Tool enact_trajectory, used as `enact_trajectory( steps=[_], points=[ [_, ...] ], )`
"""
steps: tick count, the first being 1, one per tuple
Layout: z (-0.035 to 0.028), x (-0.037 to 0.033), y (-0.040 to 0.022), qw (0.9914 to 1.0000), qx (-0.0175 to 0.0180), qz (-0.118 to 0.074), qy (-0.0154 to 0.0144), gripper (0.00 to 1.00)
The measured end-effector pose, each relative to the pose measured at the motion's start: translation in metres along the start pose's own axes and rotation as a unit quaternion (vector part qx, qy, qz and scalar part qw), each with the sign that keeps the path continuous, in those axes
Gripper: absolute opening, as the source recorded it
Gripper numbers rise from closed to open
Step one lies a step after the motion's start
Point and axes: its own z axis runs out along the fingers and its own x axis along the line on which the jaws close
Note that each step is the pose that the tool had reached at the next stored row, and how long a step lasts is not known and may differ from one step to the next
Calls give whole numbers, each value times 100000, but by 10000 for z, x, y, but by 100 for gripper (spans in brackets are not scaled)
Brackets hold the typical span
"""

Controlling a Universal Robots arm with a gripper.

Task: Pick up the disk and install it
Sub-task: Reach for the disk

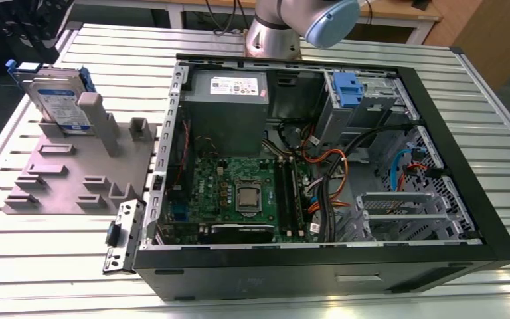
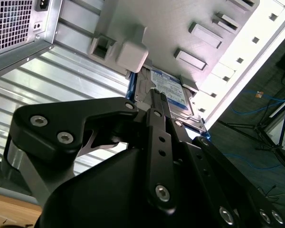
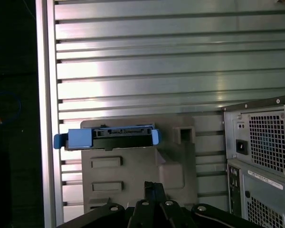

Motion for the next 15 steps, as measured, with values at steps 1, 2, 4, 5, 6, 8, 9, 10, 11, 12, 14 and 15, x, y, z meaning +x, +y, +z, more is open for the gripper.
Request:
enact_trajectory(
  steps=[1, 2, 4, 5, 6, 8, 9, 10, 11, 12, 14, 15],
  points=[
    [0, 1, 0, 100000, -2, 2, -1, 11],
    [0, 1, 0, 100000, 2, 0, 3, 11],
    [1, 4, -1, 100000, 2, 1, -1, 11],
    [1, 8, -1, 100000, 0, 2, -3, 11],
    [1, 15, 0, 100000, 2, 10, -2, 11],
    [2, 35, 8, 100000, 1, 2, -3, 11],
    [3, 47, 18, 100000, 2, 1, 2, 11],
    [6, 64, 29, 100000, -2, 0, -8, 11],
    [8, 85, 44, 100000, -1, -7, -3, 11],
    [10, 108, 59, 100000, 2, 1, 4, 11],
    [18, 154, 93, 100000, 5, 8, 22, 11],
    [23, 179, 109, 100000, 5, 4, 39, 11]
  ],
)
